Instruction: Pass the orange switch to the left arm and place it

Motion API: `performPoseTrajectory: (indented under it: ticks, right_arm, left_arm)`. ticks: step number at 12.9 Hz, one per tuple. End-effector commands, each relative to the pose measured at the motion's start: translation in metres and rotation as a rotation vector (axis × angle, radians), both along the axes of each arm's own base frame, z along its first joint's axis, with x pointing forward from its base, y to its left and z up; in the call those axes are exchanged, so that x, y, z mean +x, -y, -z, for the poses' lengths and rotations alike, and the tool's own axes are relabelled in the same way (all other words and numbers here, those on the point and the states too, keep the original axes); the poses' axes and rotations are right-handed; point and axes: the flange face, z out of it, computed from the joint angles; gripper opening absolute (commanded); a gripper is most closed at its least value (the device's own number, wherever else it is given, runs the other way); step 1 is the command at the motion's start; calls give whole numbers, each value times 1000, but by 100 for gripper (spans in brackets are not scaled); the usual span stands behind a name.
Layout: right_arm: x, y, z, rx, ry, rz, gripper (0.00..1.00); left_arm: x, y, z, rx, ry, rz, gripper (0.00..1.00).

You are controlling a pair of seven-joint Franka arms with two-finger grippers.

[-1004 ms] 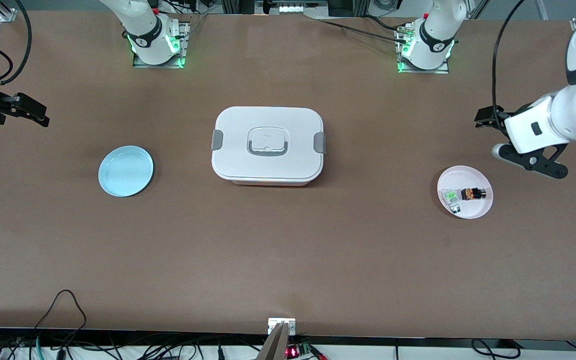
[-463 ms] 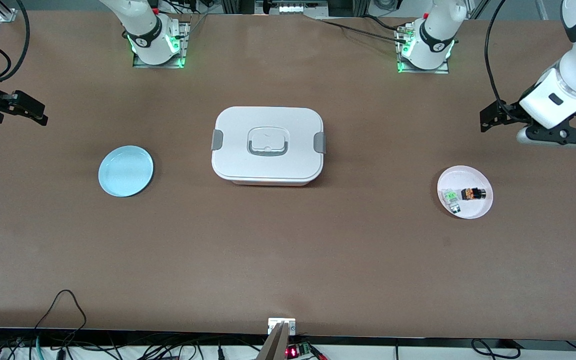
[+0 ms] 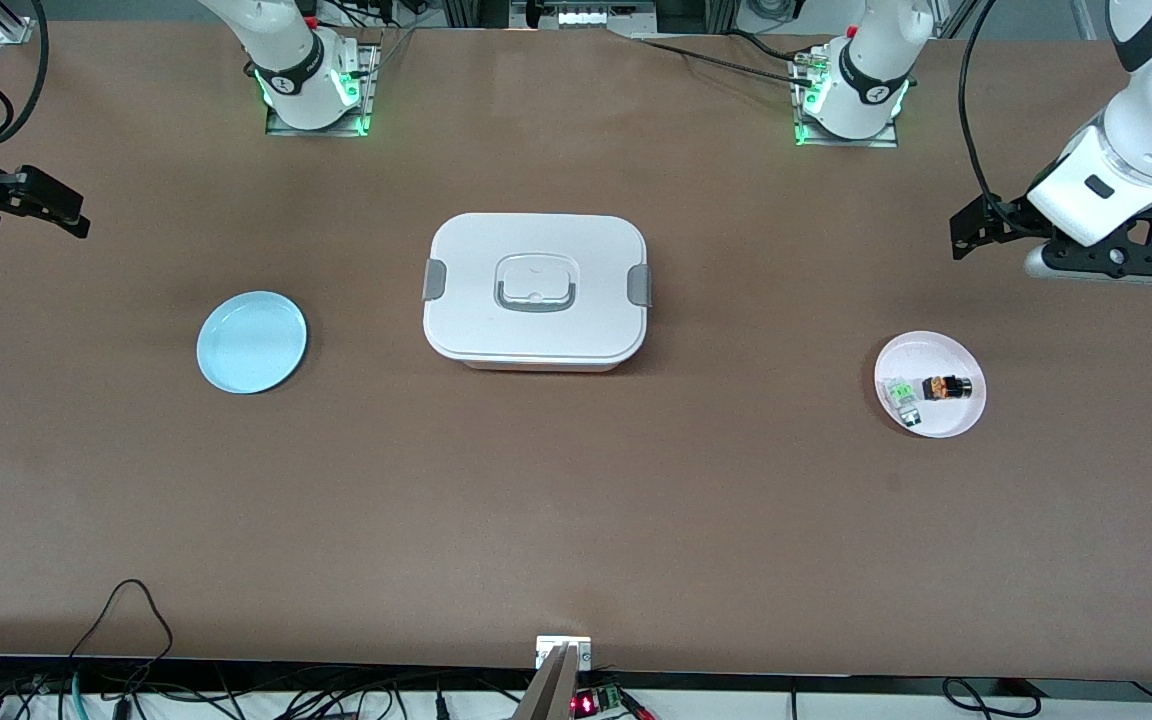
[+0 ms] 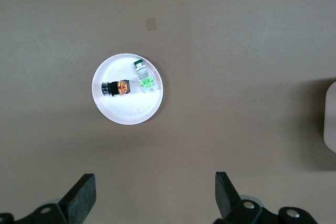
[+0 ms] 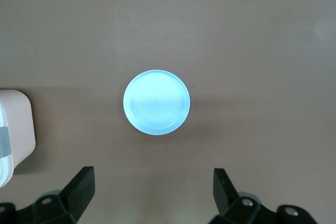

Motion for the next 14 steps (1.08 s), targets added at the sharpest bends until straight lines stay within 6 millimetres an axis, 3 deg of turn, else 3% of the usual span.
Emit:
performPoseTrajectory:
  ticks: [1,14]
  right_arm:
    - [-4,1,-7,13,-1,-6,100]
    - [-8,-1,-3,16,-48,2,100]
  left_arm:
    - [3,2,-6,-2,2,-6,100]
    - [4,-6,-6,6,1,-7,100]
